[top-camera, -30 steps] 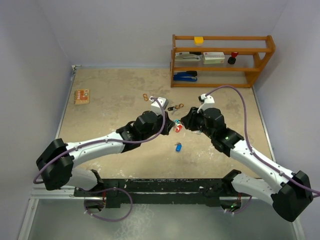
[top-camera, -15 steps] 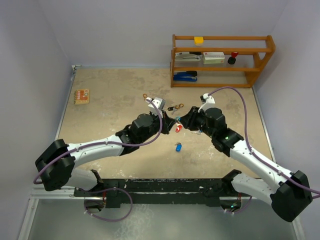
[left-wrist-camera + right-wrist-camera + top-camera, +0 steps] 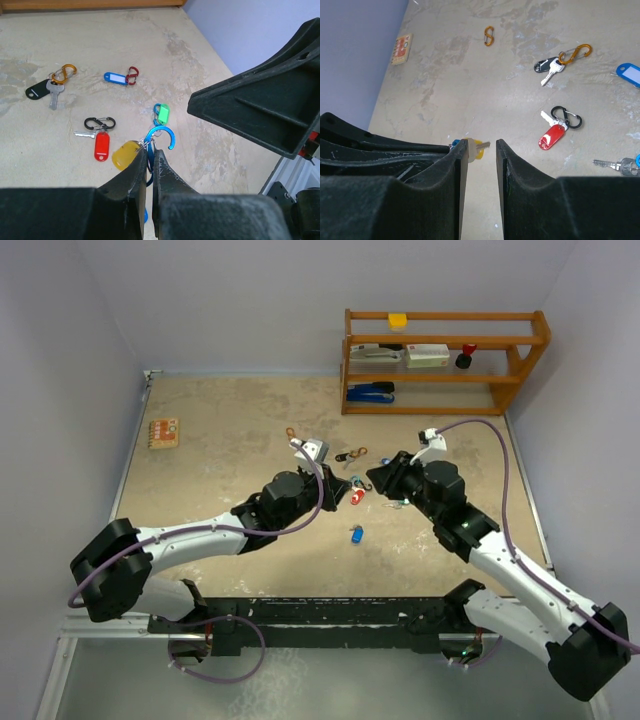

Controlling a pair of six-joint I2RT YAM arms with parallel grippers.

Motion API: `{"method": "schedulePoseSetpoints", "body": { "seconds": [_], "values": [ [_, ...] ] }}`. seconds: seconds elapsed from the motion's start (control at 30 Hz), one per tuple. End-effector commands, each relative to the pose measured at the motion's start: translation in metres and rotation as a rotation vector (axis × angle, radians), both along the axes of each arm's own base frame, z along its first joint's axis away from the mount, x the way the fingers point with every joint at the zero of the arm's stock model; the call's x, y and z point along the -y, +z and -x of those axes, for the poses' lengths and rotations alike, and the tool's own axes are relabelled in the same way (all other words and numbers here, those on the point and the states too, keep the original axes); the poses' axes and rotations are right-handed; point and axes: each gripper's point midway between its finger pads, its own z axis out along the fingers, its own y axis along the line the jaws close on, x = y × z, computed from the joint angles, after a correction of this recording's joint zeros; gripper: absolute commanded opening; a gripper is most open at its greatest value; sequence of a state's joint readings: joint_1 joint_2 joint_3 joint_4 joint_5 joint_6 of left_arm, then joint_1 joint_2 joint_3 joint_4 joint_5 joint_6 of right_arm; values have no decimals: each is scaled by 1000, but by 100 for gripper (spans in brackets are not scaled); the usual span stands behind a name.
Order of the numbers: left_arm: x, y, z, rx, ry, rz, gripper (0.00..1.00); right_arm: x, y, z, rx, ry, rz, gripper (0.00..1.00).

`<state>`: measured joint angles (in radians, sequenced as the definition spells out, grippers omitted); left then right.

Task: Put the keys on the keyring

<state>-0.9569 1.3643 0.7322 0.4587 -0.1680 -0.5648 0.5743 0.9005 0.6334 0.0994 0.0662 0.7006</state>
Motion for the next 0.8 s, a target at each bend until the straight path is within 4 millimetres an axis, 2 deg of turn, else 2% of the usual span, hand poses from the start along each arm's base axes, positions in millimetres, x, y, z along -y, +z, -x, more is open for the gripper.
{"method": "schedulePoseSetpoints", "body": {
  "seconds": [0.0,0.33,0.77],
  "values": [
    [3,27,1,44,-5,86,0,4,11,-3,29,-27,-31,32],
    [9,32,1,54,-28,105,0,-16,9,-2,13,61,-65,34],
    [14,30,1,47,-41,109,0,-22,9,-1,13,92,-81,34]
  ]
}}
